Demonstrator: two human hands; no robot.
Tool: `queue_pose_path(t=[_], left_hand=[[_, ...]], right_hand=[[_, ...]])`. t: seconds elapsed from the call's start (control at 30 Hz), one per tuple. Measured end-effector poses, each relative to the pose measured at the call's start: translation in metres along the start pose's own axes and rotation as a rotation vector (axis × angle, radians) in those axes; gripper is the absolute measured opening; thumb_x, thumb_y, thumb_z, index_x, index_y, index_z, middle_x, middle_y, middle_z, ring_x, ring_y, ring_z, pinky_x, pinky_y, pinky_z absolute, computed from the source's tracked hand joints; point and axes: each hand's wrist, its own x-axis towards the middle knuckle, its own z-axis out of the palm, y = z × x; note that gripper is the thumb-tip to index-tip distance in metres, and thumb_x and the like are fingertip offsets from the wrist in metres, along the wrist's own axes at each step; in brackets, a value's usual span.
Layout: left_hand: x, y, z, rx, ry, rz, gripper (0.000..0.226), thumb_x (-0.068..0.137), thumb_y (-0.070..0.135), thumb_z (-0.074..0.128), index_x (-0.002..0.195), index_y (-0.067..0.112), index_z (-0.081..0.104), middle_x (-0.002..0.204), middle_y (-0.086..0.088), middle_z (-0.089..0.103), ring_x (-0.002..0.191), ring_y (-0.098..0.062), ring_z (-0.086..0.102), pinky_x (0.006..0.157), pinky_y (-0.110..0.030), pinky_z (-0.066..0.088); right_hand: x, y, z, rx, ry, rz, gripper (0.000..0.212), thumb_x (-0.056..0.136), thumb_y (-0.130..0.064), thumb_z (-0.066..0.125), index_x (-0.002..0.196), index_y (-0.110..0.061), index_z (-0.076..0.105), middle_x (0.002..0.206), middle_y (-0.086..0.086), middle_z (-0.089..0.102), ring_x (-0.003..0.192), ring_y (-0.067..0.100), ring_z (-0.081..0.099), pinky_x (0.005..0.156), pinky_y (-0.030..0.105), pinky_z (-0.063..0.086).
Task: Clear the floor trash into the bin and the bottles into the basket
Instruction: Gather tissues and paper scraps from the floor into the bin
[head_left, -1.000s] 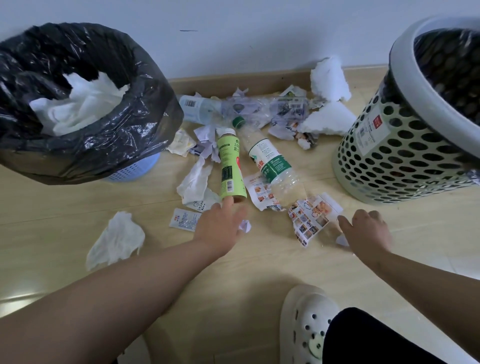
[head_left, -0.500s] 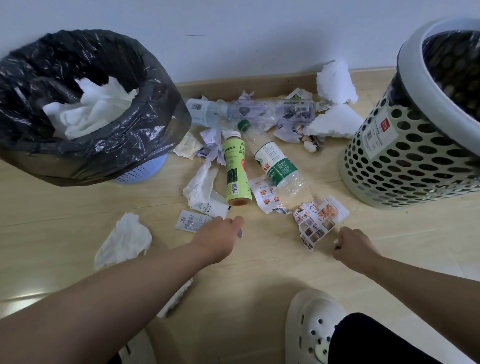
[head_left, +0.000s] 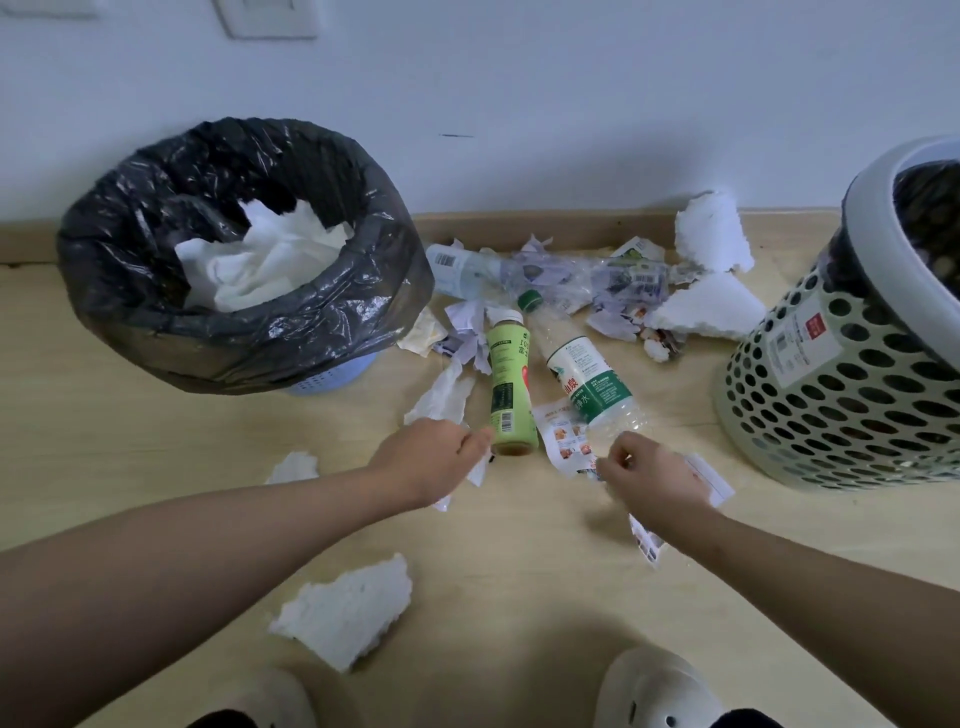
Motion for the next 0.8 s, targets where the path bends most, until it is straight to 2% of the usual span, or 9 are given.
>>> queue_pose_path(t=[0.13, 0.33, 0.43, 0.53, 0.6, 0.63, 0.7, 0.77, 0.8], left_hand=[[-0.01, -0.002, -0.044, -0.221, 0.214, -0.011, 0.046, 0.095, 0.02, 0.041, 0.053, 0.014, 0.023, 0.052, -0.002, 0.025, 0.052, -0.018, 0.025, 0.053, -0.031, 0.019], [-0.024, -0.022, -0.128, -0.881, 0.512, -0.191, 0.031, 0.088, 0.007, 0.039, 0.06, 0.016, 0.031, 0.048, 0.002, 0.026, 0.039, -0.012, 0.023, 0.037, -0.017, 0.017], [-0.024, -0.041, -0.164, -1.215, 0.61, -0.382, 0.019, 0.089, 0.01, 0.039, 0.072, 0.018, 0.042, 0.065, 0.001, 0.032, 0.048, -0.012, 0.029, 0.036, -0.013, 0.014], [-0.024, -0.056, -0.187, -1.515, 0.66, -0.455, 0.021, 0.092, 0.013, 0.035, 0.073, 0.017, 0.039, 0.083, 0.004, 0.044, 0.05, -0.01, 0.03, 0.033, -0.011, 0.018], [-0.025, -0.062, -0.194, -1.6, 0.663, -0.439, 0.026, 0.099, 0.016, 0.036, 0.073, 0.014, 0.04, 0.115, -0.006, 0.055, 0.051, -0.007, 0.041, 0.036, -0.011, 0.032], [-0.026, -0.062, -0.197, -1.643, 0.665, -0.421, 0.023, 0.1, 0.018, 0.038, 0.079, 0.01, 0.043, 0.123, -0.015, 0.052, 0.057, -0.007, 0.049, 0.042, -0.013, 0.042], [-0.03, -0.063, -0.203, -1.797, 0.615, -0.408, 0.019, 0.099, 0.027, 0.042, 0.102, 0.009, 0.047, 0.115, -0.014, 0.051, 0.083, -0.02, 0.056, 0.063, -0.039, 0.056], [-0.034, -0.068, -0.208, -1.858, 0.579, -0.4, 0.034, 0.096, 0.037, 0.046, 0.12, 0.012, 0.043, 0.115, -0.012, 0.049, 0.108, -0.031, 0.051, 0.083, -0.061, 0.048], [-0.034, -0.071, -0.21, -1.867, 0.577, -0.403, 0.045, 0.094, 0.039, 0.049, 0.129, 0.013, 0.04, 0.124, -0.013, 0.047, 0.118, -0.036, 0.048, 0.087, -0.066, 0.044]], right_hand=[[0.007, -0.066, -0.012, 0.362, -0.011, -0.069, 0.023, 0.09, -0.024, 0.053, 0.07, -0.015, 0.047, 0.064, 0.001, 0.05, 0.049, 0.014, 0.057, 0.04, 0.019, 0.036], [0.012, -0.188, -0.028, 0.923, -0.121, 0.038, 0.022, 0.09, -0.016, 0.045, 0.069, -0.012, 0.039, 0.059, 0.002, 0.031, 0.048, 0.015, 0.029, 0.044, 0.023, 0.025], [0.008, -0.244, -0.03, 1.233, -0.349, 0.083, 0.023, 0.09, -0.023, 0.045, 0.067, -0.019, 0.04, 0.063, -0.002, 0.036, 0.049, 0.011, 0.034, 0.038, 0.015, 0.031], [0.003, -0.284, -0.033, 1.407, -0.472, 0.126, 0.026, 0.092, -0.031, 0.045, 0.071, -0.016, 0.041, 0.077, 0.002, 0.045, 0.061, 0.014, 0.042, 0.05, 0.021, 0.038], [-0.002, -0.301, -0.037, 1.523, -0.543, 0.151, 0.031, 0.093, -0.037, 0.047, 0.075, -0.013, 0.042, 0.085, 0.006, 0.051, 0.069, 0.019, 0.047, 0.061, 0.023, 0.041], [-0.005, -0.306, -0.039, 1.577, -0.59, 0.129, 0.033, 0.093, -0.04, 0.047, 0.078, -0.011, 0.044, 0.089, 0.007, 0.052, 0.075, 0.021, 0.051, 0.07, 0.026, 0.044], [-0.006, -0.31, -0.04, 1.64, -0.666, 0.061, 0.037, 0.093, -0.045, 0.047, 0.105, -0.01, 0.053, 0.113, 0.008, 0.053, 0.1, 0.026, 0.056, 0.091, 0.038, 0.043], [-0.004, -0.308, -0.041, 1.615, -0.682, 0.015, 0.061, 0.092, -0.05, 0.046, 0.143, -0.02, 0.032, 0.147, 0.007, 0.032, 0.134, 0.029, 0.038, 0.106, 0.051, 0.032], [-0.004, -0.307, -0.042, 1.58, -0.677, -0.018, 0.067, 0.093, -0.052, 0.044, 0.149, -0.023, 0.022, 0.155, 0.007, 0.02, 0.142, 0.029, 0.025, 0.109, 0.055, 0.026]])
